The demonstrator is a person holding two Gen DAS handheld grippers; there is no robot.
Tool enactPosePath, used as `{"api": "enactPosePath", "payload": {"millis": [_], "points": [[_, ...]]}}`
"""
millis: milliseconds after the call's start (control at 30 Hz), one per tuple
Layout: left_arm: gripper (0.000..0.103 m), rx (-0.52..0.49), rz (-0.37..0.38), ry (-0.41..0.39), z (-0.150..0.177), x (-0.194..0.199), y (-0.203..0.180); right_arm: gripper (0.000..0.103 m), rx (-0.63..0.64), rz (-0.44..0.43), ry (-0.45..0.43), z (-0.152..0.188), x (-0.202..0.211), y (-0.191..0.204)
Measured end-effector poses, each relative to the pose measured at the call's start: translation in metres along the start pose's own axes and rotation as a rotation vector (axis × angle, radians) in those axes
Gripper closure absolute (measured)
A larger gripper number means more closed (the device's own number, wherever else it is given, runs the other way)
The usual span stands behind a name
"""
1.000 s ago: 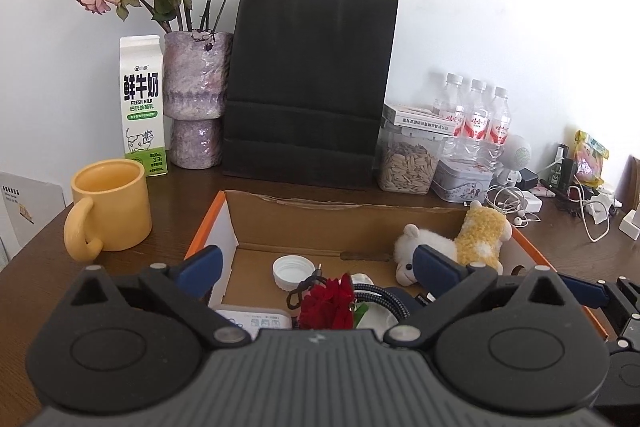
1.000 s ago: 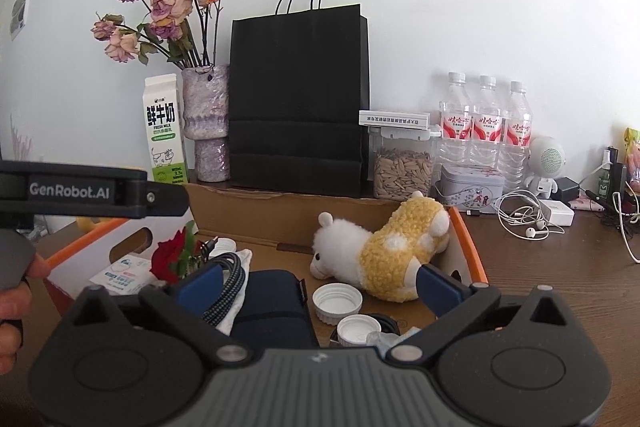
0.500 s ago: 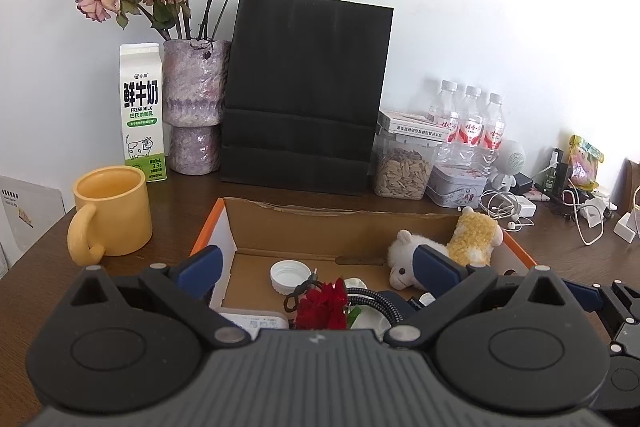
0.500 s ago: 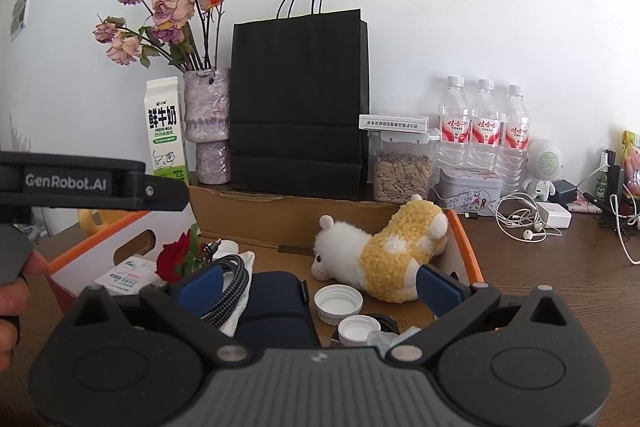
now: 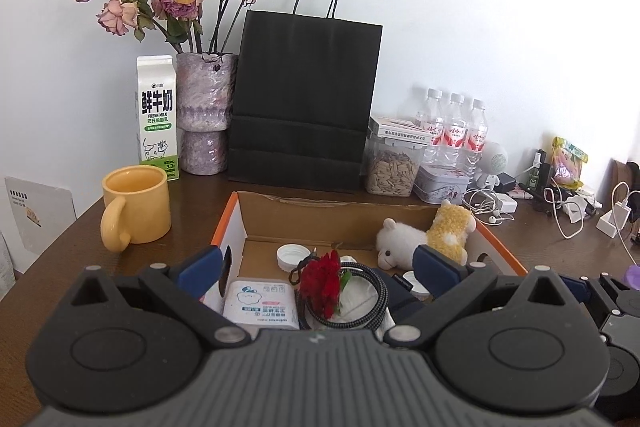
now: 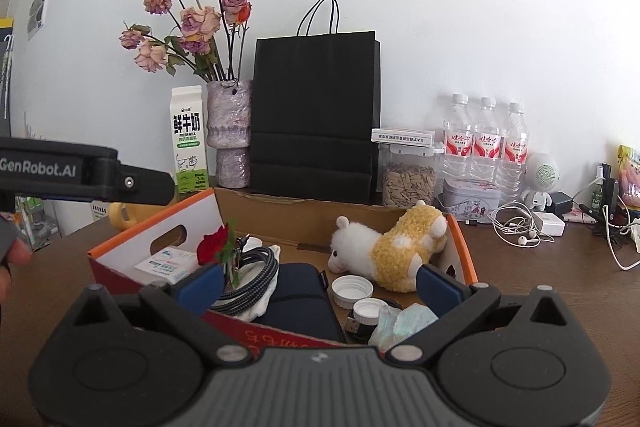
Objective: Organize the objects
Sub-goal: 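Withdraw both tools from the box toward the purple pouch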
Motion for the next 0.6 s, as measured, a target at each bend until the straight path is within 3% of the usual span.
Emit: {"api": "enactPosePath", "payload": {"millis": [600], "points": [[0.0, -0.032, -0.062, 0.097, 0.041, 0.066, 0.019, 0.0, 0.022, -0.083, 0.112, 0.045, 0.061, 0.035]]}}
Point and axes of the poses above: each gripper's, at about its wrist camera, not at the fingertips, and x roughly against the way its jaws point, y to its left, z to its underside, the point moved 9 cm from there along -x, roughly the way its jaws point, and after that the axes turned 7 degrees about -y, right-handed, at the moved point
